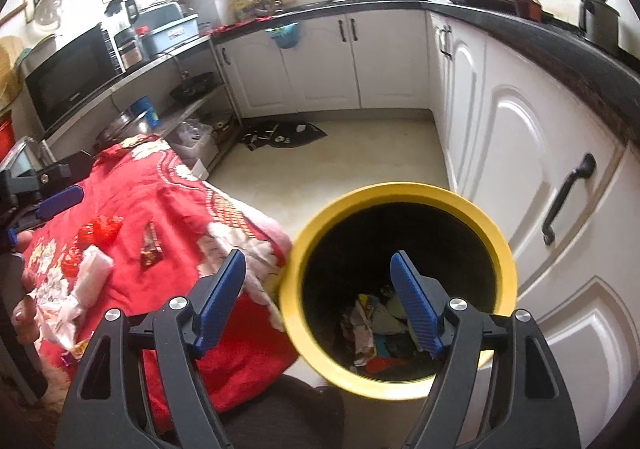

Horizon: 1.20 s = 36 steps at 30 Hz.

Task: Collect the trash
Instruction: 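Move both tools back toward the red wrappers and white bag on the bed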

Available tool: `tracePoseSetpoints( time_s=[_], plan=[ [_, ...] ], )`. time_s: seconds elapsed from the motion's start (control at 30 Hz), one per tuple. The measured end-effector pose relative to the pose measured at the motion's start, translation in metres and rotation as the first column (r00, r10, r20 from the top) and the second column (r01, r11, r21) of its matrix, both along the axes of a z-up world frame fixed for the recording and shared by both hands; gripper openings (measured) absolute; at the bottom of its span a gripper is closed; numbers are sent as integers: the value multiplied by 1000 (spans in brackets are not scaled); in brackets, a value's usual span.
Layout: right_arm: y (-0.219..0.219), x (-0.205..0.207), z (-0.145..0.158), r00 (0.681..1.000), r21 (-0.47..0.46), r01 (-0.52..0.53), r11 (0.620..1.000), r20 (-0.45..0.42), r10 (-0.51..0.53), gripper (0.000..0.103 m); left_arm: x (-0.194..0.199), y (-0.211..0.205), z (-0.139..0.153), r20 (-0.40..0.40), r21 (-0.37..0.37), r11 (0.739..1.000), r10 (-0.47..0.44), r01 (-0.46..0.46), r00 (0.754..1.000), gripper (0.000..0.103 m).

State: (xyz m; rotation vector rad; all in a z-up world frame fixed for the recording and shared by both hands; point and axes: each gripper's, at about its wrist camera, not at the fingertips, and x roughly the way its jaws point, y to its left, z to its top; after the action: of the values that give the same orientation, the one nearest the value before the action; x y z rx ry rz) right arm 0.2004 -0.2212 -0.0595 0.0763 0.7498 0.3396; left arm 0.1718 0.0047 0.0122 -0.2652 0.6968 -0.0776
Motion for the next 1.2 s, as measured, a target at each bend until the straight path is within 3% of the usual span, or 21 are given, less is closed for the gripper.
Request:
tracePoseSetpoints(
  time_s=[0.53,1.2],
  plan=[
    [77,-25,21,985,-13,-167,986,43,168,73,-34,70,5,19,-5,989,145,-145,989,92],
    [155,-55,28,930,-52,-364,930,42,366,73,-68,152,16,36,-29,953,301,-300,953,92]
  ],
)
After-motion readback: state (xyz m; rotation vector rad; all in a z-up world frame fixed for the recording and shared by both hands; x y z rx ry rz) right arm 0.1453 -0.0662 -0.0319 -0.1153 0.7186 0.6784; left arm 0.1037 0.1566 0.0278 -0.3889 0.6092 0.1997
